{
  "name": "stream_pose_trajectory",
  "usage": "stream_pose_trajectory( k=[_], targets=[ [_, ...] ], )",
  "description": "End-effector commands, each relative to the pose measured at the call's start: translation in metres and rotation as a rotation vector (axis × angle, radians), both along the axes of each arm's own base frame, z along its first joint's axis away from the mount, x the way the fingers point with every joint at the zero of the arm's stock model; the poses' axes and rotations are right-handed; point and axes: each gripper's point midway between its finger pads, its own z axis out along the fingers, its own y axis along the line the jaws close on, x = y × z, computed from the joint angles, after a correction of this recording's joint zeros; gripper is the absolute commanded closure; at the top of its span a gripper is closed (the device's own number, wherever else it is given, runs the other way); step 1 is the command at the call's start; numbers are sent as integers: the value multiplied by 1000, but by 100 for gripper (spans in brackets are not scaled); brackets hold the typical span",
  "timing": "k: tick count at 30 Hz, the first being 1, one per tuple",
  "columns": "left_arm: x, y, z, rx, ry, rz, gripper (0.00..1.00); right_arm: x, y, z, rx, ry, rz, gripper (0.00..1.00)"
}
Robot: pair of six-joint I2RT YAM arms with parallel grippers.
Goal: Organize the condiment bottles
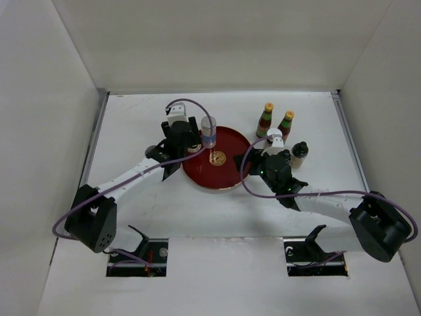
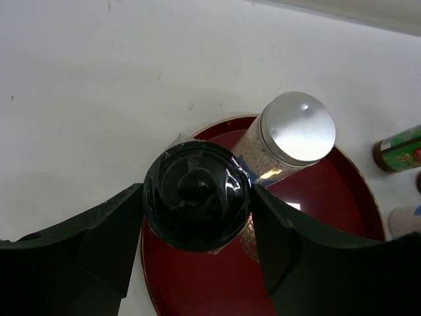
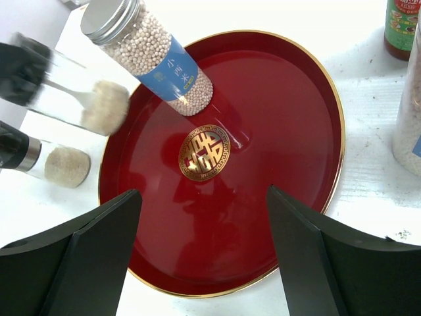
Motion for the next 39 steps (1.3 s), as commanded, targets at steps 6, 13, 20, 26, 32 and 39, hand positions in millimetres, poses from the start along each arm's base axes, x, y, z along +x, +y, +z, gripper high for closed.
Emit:
stream_pose_trajectory(
  k=[6, 13, 20, 26, 32, 39],
  targets=[
    [10, -25, -8, -57, -51, -24, 62, 3, 5, 32, 66, -82, 4, 17],
    [13, -28, -25, -34, -25, -19, 52, 3, 6, 30, 69, -77, 6, 16],
    [8, -18, -17, -23, -45, 6, 23, 3, 8, 27, 68, -63, 12, 16],
    [-9, 1, 19, -58, -126, 46, 22, 2, 7, 29, 72, -69, 11, 16],
    [-36, 53, 35, -32, -112, 166, 22, 2, 6, 28, 68, -66, 11, 16],
    [-68, 128, 5, 3, 17, 354, 21, 5, 10, 24, 57, -56, 15, 15]
  ],
)
